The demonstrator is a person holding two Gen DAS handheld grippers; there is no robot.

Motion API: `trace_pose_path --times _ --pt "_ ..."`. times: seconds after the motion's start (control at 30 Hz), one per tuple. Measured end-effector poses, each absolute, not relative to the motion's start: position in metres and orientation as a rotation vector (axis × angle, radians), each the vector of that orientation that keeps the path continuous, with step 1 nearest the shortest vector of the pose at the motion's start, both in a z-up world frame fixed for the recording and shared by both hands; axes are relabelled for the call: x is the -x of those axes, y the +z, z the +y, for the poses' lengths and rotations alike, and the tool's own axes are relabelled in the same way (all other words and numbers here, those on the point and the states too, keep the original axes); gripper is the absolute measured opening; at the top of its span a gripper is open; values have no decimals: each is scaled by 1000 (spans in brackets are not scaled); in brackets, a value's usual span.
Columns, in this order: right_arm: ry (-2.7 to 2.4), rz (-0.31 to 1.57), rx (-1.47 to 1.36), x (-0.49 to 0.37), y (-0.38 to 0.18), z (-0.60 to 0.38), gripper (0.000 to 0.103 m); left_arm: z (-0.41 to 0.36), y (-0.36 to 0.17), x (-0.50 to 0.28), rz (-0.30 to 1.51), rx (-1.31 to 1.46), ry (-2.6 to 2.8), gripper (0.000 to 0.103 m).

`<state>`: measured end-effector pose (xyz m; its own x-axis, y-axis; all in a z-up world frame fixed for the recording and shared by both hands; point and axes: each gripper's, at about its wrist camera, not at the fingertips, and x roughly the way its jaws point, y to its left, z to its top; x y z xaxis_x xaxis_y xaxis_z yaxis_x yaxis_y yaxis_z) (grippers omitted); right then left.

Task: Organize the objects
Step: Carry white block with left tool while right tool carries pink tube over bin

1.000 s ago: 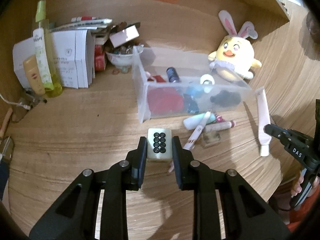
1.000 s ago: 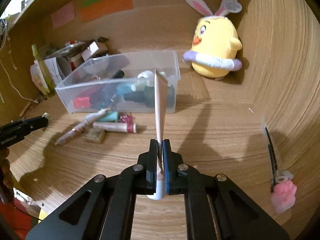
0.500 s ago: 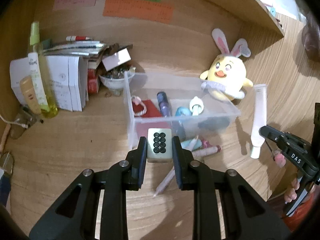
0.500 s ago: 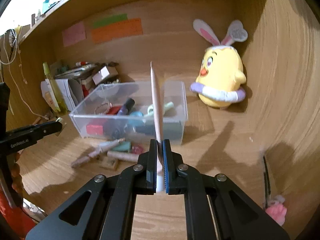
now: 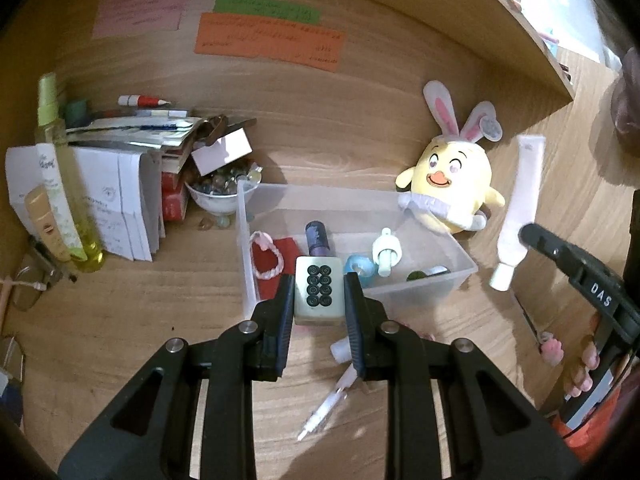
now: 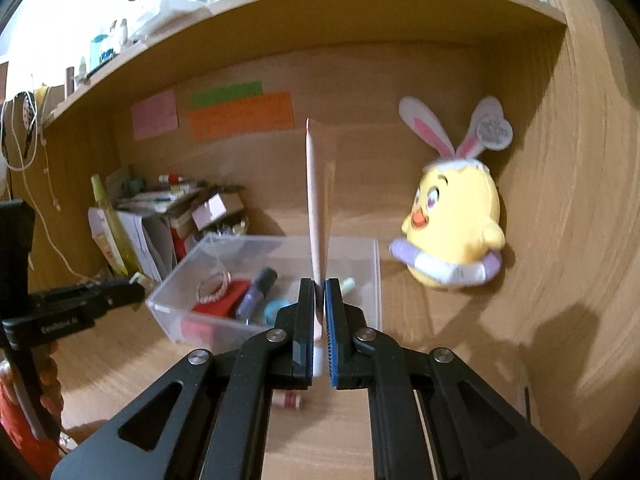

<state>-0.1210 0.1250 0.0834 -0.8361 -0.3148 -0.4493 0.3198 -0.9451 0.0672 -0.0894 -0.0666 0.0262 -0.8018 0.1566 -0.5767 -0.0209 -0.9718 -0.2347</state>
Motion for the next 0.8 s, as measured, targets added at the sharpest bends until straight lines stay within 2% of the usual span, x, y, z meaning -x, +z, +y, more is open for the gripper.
trace_pose_path --times 0.27,0.63,0.8 --pt "-2728 27 -615 148 93 118 5 -64 28 120 -313 980 2877 24" --pt "-2732 98 -760 200 58 110 5 -59 2 169 -314 1100 2863 24" --pt "-2761 193 -805 212 43 104 5 -61 -11 180 -302 1155 2849 24"
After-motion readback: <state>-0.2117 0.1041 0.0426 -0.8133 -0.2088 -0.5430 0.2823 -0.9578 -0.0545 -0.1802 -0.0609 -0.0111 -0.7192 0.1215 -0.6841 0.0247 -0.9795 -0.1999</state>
